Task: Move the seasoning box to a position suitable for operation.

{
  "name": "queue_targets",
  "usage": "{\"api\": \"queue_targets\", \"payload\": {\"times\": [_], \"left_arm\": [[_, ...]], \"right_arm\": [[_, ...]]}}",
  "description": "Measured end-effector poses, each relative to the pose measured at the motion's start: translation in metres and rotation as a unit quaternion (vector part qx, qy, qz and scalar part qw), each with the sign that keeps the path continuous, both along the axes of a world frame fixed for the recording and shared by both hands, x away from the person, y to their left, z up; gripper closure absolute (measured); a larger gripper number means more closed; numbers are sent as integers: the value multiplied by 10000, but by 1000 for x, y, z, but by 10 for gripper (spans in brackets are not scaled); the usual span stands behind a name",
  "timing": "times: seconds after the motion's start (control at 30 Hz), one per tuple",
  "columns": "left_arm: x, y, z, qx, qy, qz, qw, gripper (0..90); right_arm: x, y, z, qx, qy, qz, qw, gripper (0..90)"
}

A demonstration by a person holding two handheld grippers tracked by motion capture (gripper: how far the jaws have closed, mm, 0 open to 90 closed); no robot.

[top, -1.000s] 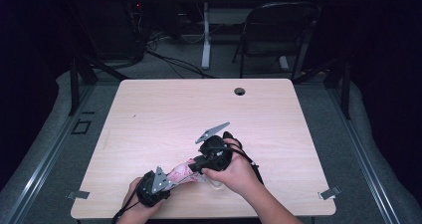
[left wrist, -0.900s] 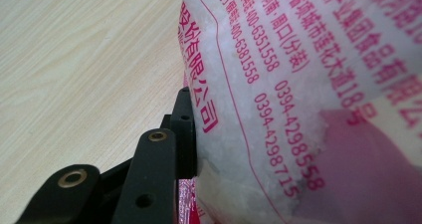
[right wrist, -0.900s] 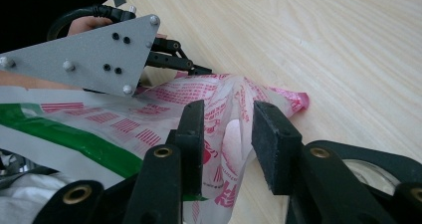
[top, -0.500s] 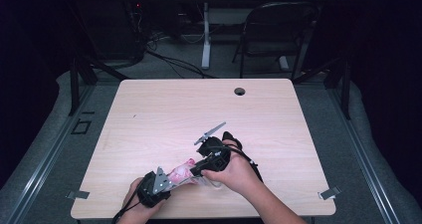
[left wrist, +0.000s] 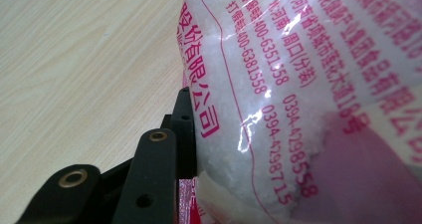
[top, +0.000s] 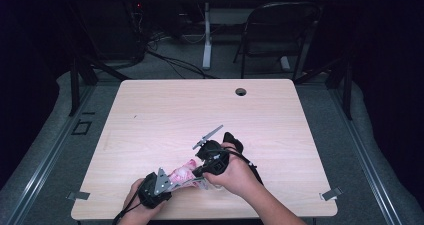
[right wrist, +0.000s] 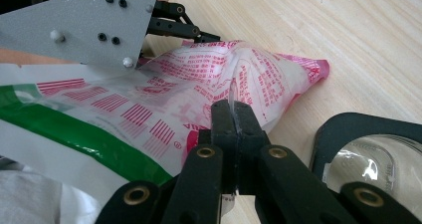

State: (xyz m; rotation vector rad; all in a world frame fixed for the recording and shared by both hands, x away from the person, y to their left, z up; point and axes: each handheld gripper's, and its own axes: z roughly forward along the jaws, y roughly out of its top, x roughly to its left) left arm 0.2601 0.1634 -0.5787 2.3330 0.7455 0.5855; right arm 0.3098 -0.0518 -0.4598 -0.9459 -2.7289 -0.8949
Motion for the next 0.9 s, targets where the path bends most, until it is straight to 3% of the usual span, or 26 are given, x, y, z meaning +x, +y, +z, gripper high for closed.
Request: {"api": "queue_targets", "payload": {"times": [0.3,0.33,0.57,0.6,0.9], "left_arm": [[1,1,0,-22,26,-44,10000,662],[1,1,1,56,31,-86,9999,662],[0,0,1,40,-20,-31,10000,663],[0,0,1,54,-5,-41,10000,664],[-1,2,7,226,-207,-16,9995,666]], "right_arm": [[-1,1,0,41,-62,-5,10000,900],[-2,2,-1,76,-73,-26,9999,900],[-2,1,2,-8,-154,24,9999,900],[-2,2,1,73,-153,-46,9998,900],[-2,2,6,32,-223,26,9997,900]]}}
